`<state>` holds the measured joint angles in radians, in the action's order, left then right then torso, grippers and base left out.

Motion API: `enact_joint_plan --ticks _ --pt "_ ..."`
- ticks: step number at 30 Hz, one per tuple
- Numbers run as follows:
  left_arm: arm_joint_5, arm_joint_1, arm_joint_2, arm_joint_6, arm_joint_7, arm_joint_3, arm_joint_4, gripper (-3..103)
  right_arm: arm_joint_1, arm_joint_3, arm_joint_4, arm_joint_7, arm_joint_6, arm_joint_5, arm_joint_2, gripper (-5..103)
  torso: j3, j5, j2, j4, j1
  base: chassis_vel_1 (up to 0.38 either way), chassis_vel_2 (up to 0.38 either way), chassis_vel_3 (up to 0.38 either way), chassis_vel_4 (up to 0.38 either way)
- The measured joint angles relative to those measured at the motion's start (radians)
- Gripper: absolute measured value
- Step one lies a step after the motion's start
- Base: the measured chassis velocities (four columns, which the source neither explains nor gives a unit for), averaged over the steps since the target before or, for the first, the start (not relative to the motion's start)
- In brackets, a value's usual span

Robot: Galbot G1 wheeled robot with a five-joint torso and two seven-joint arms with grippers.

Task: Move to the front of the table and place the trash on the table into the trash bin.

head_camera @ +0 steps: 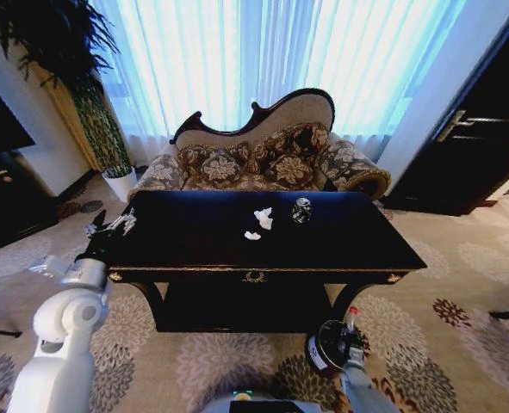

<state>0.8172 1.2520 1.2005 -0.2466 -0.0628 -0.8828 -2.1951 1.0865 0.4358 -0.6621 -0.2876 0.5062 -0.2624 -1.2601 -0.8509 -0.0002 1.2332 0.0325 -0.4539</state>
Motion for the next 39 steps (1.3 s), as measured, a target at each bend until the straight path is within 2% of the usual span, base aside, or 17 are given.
enact_joint_plan --ticks 3,5,10,12,15,16,18,19,22,26,28,31,32,39 --pt "0.001 0.0 0.001 0.002 0.006 0.0 -0.005 100 0.013 0.0 -0.011 0.014 -0.001 -0.006 0.0 33 0.0 0.0 0.0 -0.0001 0.0 0.0 0.0 0.0 0.0" --pt "0.001 0.0 0.001 0.003 0.007 0.0 -0.006 100 0.016 0.0 -0.013 0.016 -0.001 -0.008 0.0 33 0.0 0.0 0.0 0.0 0.0 0.0 0.0 0.0 0.0" --pt "0.003 0.008 0.003 0.005 0.013 0.0 -0.014 100 0.04 -0.002 -0.045 0.031 -0.001 -0.012 0.004 61 0.0 -0.0001 0.0 0.0 0.0 0.0 0.0 0.0 0.0" --pt "0.004 0.009 0.003 0.005 0.013 -0.001 -0.017 100 0.046 -0.002 -0.054 0.031 -0.001 -0.014 0.004 61 0.0 -0.0001 0.0 0.0 0.0 0.0 0.0 0.0 0.0" --pt "0.007 0.014 0.003 0.006 0.016 -0.005 -0.023 100 0.067 -0.006 -0.087 0.032 -0.006 -0.033 -0.001 77 0.0 -0.0001 0.0 0.0 0.0 0.0 0.0 0.0 0.0" --pt "0.007 0.014 0.003 0.006 0.016 -0.005 -0.023 100 0.067 -0.006 -0.087 0.032 -0.006 -0.033 -0.001 77 0.0 -0.0001 0.0 0.0 0.0 0.0 0.0 0.0 0.0" --pt "0.008 0.017 0.003 0.007 0.018 -0.007 -0.028 100 0.082 -0.007 -0.112 0.032 -0.011 -0.044 -0.007 88 0.0 0.0 0.0 0.0 0.0 0.0 0.0 0.0 0.0" --pt "0.008 0.017 0.003 0.007 0.018 -0.007 -0.028 100 0.082 -0.007 -0.112 0.032 -0.011 -0.044 -0.007 88 0.0 0.0 0.0 0.0 0.0 0.0 0.0 0.0 0.0" --pt "0.011 0.023 0.003 0.009 0.02 -0.012 -0.036 100 0.128 -0.013 -0.166 0.04 -0.011 -0.051 -0.012 97 0.0 -0.0002 0.0 -0.0002 0.0 0.0 0.0 0.0 0.0" --pt "0.019 0.024 0.003 0.009 0.02 -0.02 -0.041 100 0.22 -0.04 -0.267 0.073 -0.02 -0.087 -0.011 100 0.0 0.0002 0.0 -0.0001 0.0 0.0 0.0 0.0 0.0" --pt "0.022 0.027 0.002 0.009 0.02 -0.024 -0.042 100 0.269 -0.05 -0.322 0.101 -0.021 -0.1 -0.003 100 0.0 0.0003 0.0 0.0008 0.0 0.0 0.0 0.0 0.0" --pt "0.023 0.032 0.002 0.017 0.02 -0.025 -0.038 100 0.326 -0.054 -0.389 0.134 -0.004 -0.101 0.017 100 0.0 0.0 0.0 -0.0003 0.0 0.0 0.0 0.0 0.0" --pt "0.023 0.032 0.005 0.02 0.02 -0.024 -0.032 100 0.361 -0.055 -0.433 0.148 -0.001 -0.11 0.03 100 0.0 0.0 0.0 0.0 0.0 0.0 0.0 0.0 0.0" --pt "0.02 0.024 0.014 0.022 0.02 -0.01 -0.032 100 0.501 -0.052 -0.632 0.169 -0.012 -0.175 0.076 100 0.0 0.0 0.0 -0.0001 0.0 0.0 0.0 0.0 0.0"
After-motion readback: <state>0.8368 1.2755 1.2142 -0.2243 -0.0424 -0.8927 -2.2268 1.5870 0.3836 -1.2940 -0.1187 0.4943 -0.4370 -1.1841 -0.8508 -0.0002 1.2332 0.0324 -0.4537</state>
